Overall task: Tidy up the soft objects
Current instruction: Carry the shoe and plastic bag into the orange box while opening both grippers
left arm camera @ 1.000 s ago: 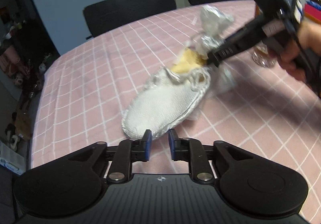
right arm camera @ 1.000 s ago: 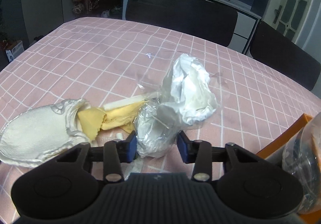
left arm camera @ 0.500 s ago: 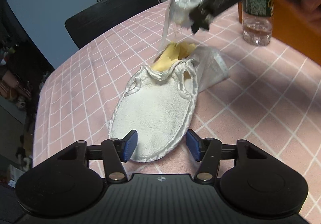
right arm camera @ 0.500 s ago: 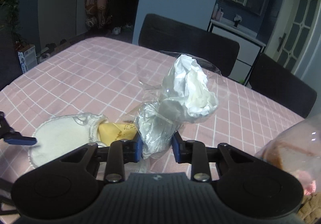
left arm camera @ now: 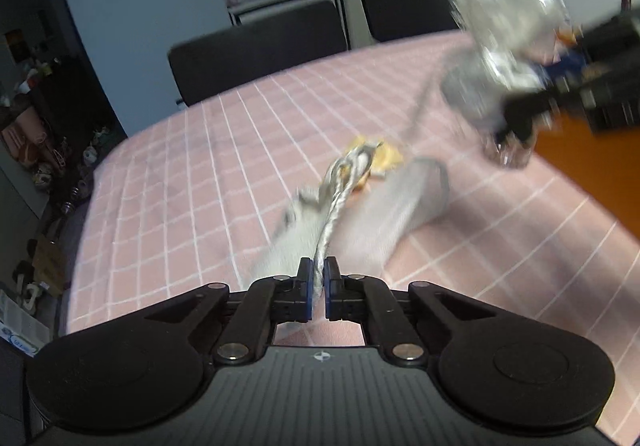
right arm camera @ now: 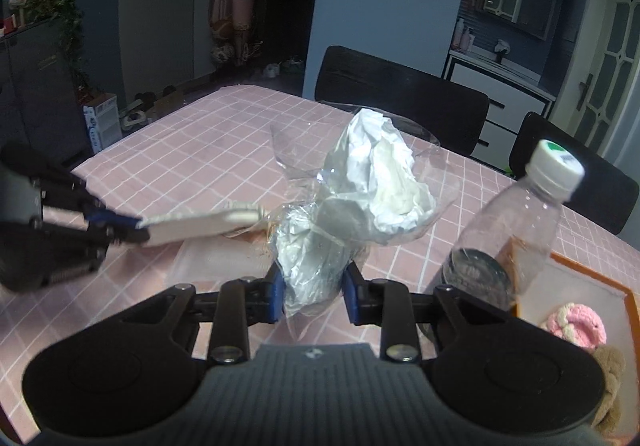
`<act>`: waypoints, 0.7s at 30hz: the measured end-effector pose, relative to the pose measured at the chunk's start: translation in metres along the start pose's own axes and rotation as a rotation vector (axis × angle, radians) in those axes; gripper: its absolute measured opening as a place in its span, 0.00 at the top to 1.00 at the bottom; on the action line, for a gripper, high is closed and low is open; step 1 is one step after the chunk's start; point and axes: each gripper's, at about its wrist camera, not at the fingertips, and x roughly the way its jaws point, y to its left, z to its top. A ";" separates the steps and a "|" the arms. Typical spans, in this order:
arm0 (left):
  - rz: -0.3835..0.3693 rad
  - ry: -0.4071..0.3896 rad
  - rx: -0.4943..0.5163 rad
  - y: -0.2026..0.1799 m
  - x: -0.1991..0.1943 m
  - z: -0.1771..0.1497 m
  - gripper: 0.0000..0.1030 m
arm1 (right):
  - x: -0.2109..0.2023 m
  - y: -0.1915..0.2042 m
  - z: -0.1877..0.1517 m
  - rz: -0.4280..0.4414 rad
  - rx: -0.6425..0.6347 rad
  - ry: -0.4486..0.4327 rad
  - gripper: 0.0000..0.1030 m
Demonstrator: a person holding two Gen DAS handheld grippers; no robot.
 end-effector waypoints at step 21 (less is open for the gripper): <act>-0.049 -0.338 0.061 -0.064 -0.150 0.039 0.95 | -0.120 -0.034 -0.037 0.036 0.017 -0.003 0.72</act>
